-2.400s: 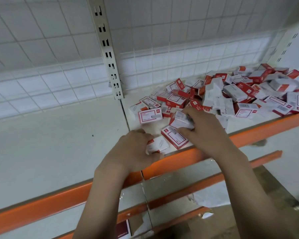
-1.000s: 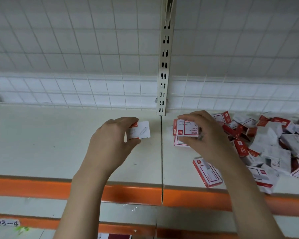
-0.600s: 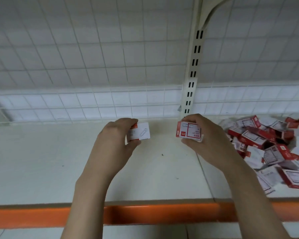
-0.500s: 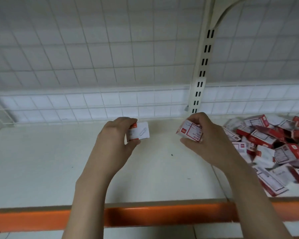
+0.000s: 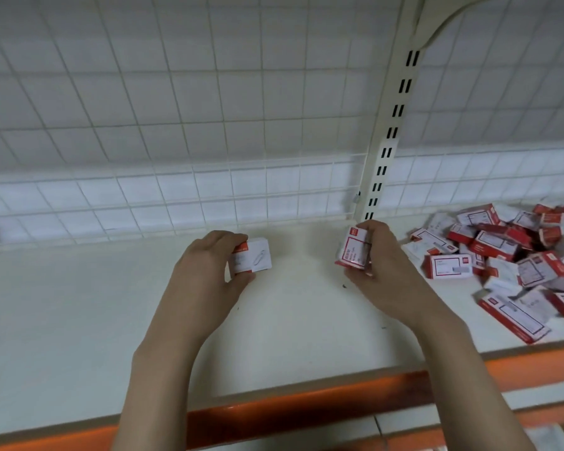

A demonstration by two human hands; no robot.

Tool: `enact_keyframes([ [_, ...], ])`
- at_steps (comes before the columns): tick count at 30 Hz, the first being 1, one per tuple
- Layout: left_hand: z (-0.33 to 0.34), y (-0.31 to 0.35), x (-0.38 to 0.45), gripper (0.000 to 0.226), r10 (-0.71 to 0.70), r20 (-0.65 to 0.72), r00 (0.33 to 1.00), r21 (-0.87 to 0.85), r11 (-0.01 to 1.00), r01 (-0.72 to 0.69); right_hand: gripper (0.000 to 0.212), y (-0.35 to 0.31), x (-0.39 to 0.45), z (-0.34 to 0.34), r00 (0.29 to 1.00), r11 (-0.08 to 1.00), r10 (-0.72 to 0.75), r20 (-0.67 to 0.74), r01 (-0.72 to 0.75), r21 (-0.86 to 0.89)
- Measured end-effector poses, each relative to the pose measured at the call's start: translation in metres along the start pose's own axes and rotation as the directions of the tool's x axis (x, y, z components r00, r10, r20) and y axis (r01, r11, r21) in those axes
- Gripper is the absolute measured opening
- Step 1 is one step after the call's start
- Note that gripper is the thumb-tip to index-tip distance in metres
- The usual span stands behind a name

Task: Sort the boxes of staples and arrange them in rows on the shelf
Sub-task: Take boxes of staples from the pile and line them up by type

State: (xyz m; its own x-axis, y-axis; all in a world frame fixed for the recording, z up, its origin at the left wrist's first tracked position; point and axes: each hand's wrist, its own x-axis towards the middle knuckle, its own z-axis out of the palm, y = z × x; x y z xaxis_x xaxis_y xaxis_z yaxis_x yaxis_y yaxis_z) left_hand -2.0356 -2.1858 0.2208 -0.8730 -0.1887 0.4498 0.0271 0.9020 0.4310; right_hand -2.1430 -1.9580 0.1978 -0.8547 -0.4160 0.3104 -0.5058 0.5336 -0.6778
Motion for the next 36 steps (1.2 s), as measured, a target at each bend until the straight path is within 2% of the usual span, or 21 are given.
enact_keyframes([
  [2,0.003,0.001,0.003,0.045,0.004,0.002,1.0,-0.012,1.0,-0.004,0.052,0.0,-0.001,-0.002,0.999,0.999,0.036,-0.022,-0.036,0.016],
  [6,0.012,0.008,0.011,0.044,0.013,0.009,1.0,-0.028,1.0,-0.013,0.058,0.006,0.001,-0.006,0.989,0.98,0.119,-0.085,-0.13,-0.147],
  [9,0.019,0.014,0.015,0.043,0.02,0.023,1.0,-0.037,0.999,-0.019,0.06,0.014,0.007,0.001,0.972,0.951,0.21,-0.107,-0.229,-0.208],
  [13,0.026,0.019,0.021,0.042,0.015,0.035,0.999,-0.036,0.999,-0.014,0.079,0.02,0.011,0.009,0.953,0.925,0.302,-0.028,-0.3,-0.232],
  [15,0.031,0.021,0.025,0.042,0.008,0.036,0.999,-0.033,0.999,-0.007,0.084,0.025,0.011,0.006,0.961,0.922,0.272,0.053,-0.244,-0.302],
  [19,0.044,0.028,0.03,0.042,-0.003,0.049,0.999,-0.044,0.999,0.005,0.046,0.035,0.01,-0.007,0.987,0.931,0.04,0.155,0.019,-0.363],
  [23,0.055,0.034,0.033,0.041,0.001,0.06,0.998,-0.053,0.999,0.002,0.025,0.032,0.008,0.003,0.985,0.916,-0.061,0.159,0.119,-0.383],
  [26,0.057,0.034,0.034,0.041,-0.008,0.059,0.998,-0.048,0.999,0.011,0.027,0.034,0.012,0.013,0.986,0.911,-0.078,0.151,0.132,-0.391],
  [30,0.056,0.029,0.032,0.041,-0.045,0.056,0.997,-0.033,0.998,0.047,0.033,0.039,0.029,0.016,0.979,0.929,-0.028,0.201,0.1,-0.356],
  [36,0.052,0.022,0.032,0.042,-0.087,0.042,0.995,-0.01,0.996,0.088,0.053,0.046,0.052,0.023,0.96,0.872,0.056,0.274,0.087,-0.482],
])
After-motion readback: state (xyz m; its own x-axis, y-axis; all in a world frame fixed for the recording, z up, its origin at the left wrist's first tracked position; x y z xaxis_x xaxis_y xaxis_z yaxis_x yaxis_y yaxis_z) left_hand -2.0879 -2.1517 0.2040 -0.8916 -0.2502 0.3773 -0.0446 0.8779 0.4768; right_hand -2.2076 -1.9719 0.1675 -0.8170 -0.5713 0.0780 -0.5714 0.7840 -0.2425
